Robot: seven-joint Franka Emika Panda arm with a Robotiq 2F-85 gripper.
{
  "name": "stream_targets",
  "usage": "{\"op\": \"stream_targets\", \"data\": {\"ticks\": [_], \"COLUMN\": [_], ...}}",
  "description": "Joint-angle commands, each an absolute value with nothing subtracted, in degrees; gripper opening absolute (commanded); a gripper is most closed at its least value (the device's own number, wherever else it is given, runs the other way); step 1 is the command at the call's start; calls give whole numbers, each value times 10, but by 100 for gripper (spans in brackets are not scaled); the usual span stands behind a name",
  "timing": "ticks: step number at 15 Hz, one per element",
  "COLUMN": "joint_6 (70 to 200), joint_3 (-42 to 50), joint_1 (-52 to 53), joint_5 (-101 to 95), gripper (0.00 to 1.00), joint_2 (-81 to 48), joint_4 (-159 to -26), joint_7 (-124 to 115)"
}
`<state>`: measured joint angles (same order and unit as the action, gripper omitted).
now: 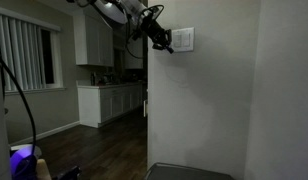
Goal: Turn off the left light switch on the wall
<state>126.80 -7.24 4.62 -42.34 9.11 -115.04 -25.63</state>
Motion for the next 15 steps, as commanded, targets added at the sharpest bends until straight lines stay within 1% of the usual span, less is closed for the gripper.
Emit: {"op": "stream_targets", "data": {"ticks": [1, 7, 8, 9, 10, 11, 13, 14, 15], "joint_6": [1186, 1163, 1163, 1162, 1169, 1169, 1169, 1169, 1169], "joint_3": [-74, -61, -60, -59, -68, -67, -66, -66, -66], "joint_1": [48, 43, 42, 42, 38, 37, 37, 37, 37], "joint_5": [-381, -332, -326, -320, -341, -336, -335, -335, -335], "gripper": [0, 0, 5, 28, 5, 7, 17, 25, 27], "joint_2": [130, 156, 157, 158, 140, 141, 142, 142, 142], "joint_4": [-1173, -1200, -1202, -1204, -1188, -1190, -1192, -1192, -1192], "joint_7": [-182, -135, -128, -121, -154, -149, -148, -148, -148]}}
